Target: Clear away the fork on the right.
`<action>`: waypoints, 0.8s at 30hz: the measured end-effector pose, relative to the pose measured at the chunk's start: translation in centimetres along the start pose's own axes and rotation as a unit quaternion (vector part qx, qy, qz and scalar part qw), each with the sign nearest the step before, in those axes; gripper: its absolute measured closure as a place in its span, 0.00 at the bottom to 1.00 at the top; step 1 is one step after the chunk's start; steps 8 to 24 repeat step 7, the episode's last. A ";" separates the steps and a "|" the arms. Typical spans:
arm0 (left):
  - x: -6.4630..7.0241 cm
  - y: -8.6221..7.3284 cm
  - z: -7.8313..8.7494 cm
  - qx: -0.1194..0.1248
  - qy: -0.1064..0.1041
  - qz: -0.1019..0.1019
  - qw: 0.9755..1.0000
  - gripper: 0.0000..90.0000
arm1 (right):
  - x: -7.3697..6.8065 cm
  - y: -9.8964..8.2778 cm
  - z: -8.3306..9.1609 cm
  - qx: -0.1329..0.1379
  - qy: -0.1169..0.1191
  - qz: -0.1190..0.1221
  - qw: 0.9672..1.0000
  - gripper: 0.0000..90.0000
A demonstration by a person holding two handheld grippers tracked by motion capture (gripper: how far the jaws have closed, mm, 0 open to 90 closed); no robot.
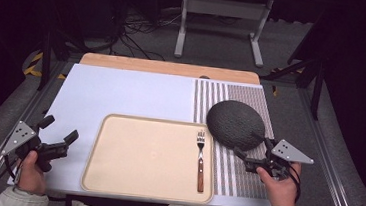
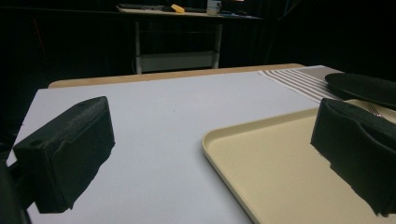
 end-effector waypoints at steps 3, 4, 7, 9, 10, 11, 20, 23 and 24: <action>0.0 0.0 0.1 0.000 -0.001 0.000 1.000 0.00 | 0.3 -0.9 0.0 -0.011 -0.005 0.005 1.000 0.15; 0.0 0.1 0.0 0.000 0.000 0.000 1.000 0.00 | 0.3 -1.2 0.0 -0.015 -0.006 0.000 1.000 0.14; -0.1 0.0 0.0 0.000 -0.001 -0.002 1.000 0.00 | 0.5 -1.3 0.0 -0.012 -0.008 -0.003 1.000 0.14; -0.1 0.0 0.0 0.000 -0.001 -0.002 1.000 0.00 | 0.5 -1.3 0.0 -0.012 -0.008 -0.003 1.000 0.14; -0.1 0.0 0.0 0.000 -0.001 -0.002 1.000 0.00 | 0.5 -1.3 0.0 -0.012 -0.008 -0.003 1.000 0.14; -0.1 0.0 0.0 0.000 -0.001 -0.002 1.000 0.00 | 0.5 -1.3 0.0 -0.012 -0.008 -0.003 1.000 0.14; -0.1 0.0 0.0 0.000 -0.001 -0.002 1.000 0.00 | 0.5 -1.3 0.0 -0.012 -0.008 -0.003 1.000 0.14; -0.1 0.0 0.0 0.000 -0.001 -0.002 1.000 0.00 | 0.5 -1.3 0.0 -0.012 -0.008 -0.003 1.000 0.14; -0.1 0.0 0.0 0.000 -0.001 -0.002 1.000 0.00 | 0.5 -1.3 0.0 -0.012 -0.008 -0.003 1.000 0.14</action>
Point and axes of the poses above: each handheld gripper's, and its own axes: z roughly backward along the jaws, y roughly out of its top, x roughly to its right, the point moved 8 cm from there along -z, roughly forward along the jaws, and after that the axes turned 15 degrees about -z, right-handed, at the moved point
